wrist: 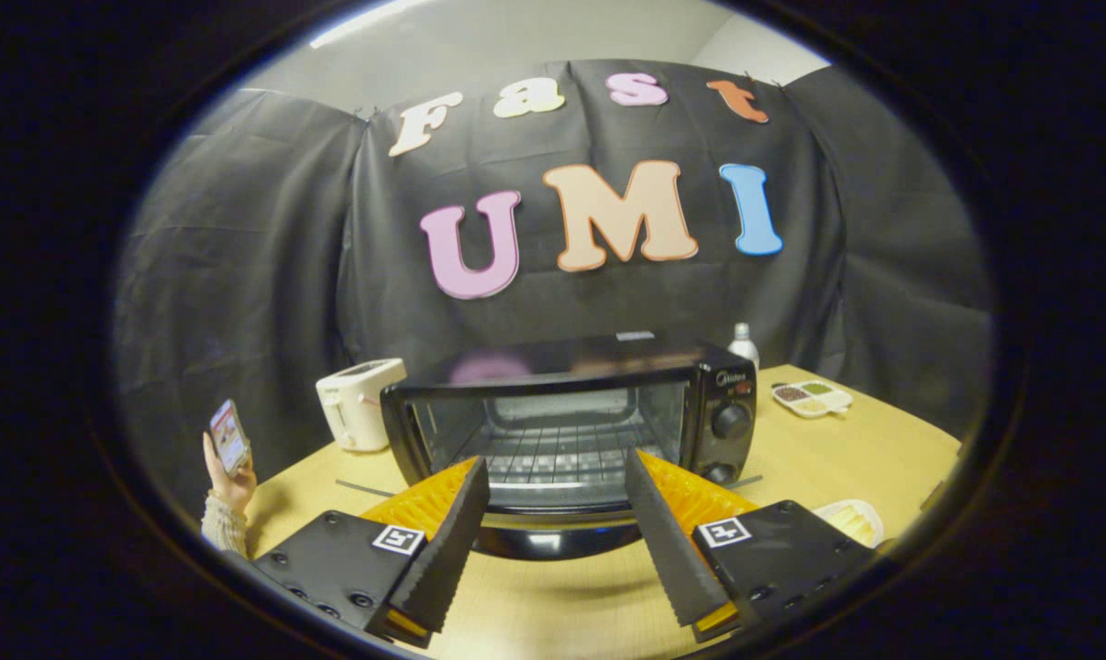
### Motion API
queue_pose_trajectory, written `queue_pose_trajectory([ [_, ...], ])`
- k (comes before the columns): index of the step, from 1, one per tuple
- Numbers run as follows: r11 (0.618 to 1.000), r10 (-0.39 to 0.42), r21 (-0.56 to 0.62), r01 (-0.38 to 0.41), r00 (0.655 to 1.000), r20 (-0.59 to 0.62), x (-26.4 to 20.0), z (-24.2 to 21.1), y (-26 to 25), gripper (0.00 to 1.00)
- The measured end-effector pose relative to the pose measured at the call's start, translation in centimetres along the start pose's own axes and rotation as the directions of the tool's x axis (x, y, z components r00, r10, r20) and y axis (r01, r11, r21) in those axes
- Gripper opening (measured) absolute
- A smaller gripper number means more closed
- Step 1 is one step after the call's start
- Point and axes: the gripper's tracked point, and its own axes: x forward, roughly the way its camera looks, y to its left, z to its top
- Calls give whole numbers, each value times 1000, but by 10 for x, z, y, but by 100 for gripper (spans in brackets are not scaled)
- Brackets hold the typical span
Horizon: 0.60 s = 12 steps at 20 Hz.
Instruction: Open the toaster oven, put the food inside, and close the toaster oven door.
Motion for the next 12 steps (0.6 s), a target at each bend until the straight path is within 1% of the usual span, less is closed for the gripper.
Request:
queue_pose_trajectory([
  [2, 1000, 24, 22, -22, 995, -101, 0, -33, 1, 91],
  [4, 997, 57, 70, -44, 978, -202, 3, -63, 4, 91],
  [5, 995, 60, 91, -40, 971, -232, 6, -72, 4, 91],
  [11, 989, 67, 143, -21, 943, -325, 16, -106, 0, 90],
  [12, 989, 64, 145, -18, 945, -319, 19, -106, -2, 90],
])
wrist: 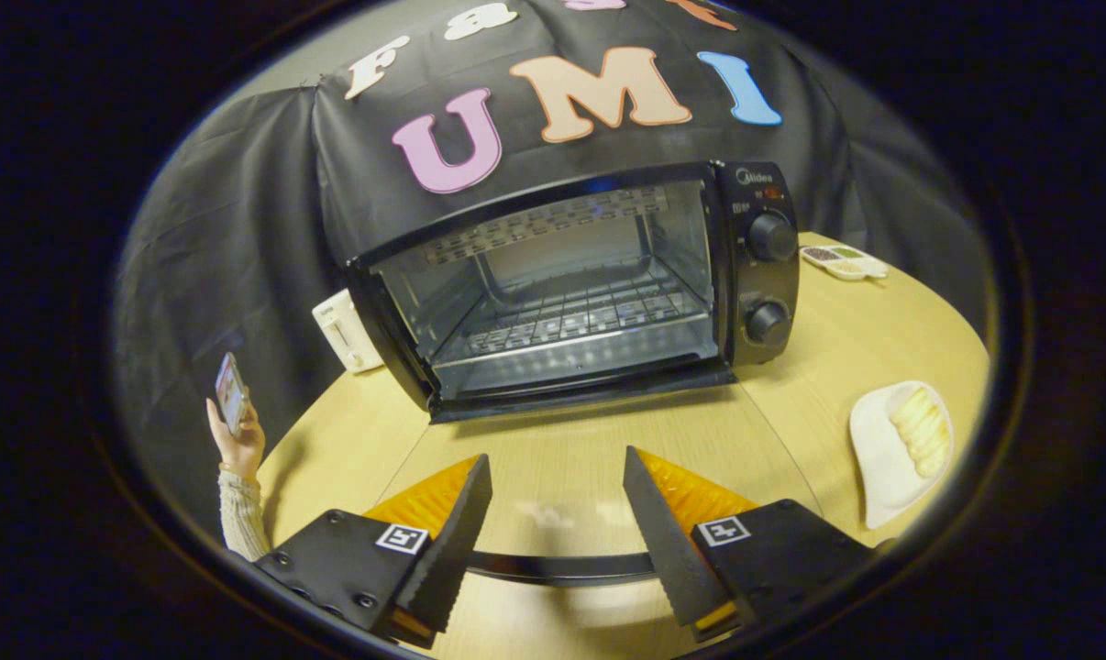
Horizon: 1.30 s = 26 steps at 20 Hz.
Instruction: Open the toaster oven, put the food inside, and close the toaster oven door.
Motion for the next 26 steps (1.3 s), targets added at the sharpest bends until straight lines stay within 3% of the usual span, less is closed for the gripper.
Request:
queue_pose_trajectory([
  [13, 1000, 17, -15, -17, 1000, 17, -9, 7, 2, 88],
  [17, 998, 56, -9, -55, 996, 74, -25, 31, 6, 88],
  [22, 999, 28, -25, -25, 987, 156, -55, 71, -21, 89],
  [26, 996, -78, -29, 86, 976, 201, -86, 90, -84, 91],
])
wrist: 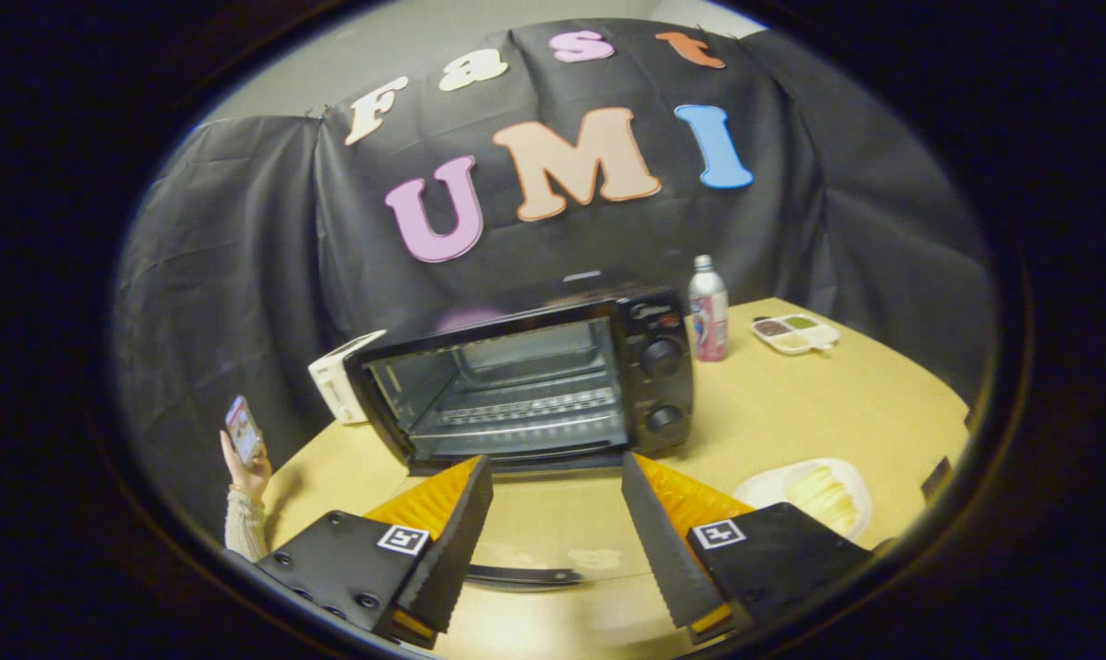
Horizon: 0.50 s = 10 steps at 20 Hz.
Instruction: Open the toaster oven, put the food inside, and close the toaster oven door.
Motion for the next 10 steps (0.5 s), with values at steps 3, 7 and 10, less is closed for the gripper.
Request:
queue_pose_trajectory([
  [3, 994, -108, -16, 107, 994, -5, -21, 2, -61, 92],
  [7, 981, -190, -45, 188, 982, -22, -42, 4, -117, 93],
  [10, 971, -230, -80, 225, 972, -53, -49, -4, -147, 95],
])
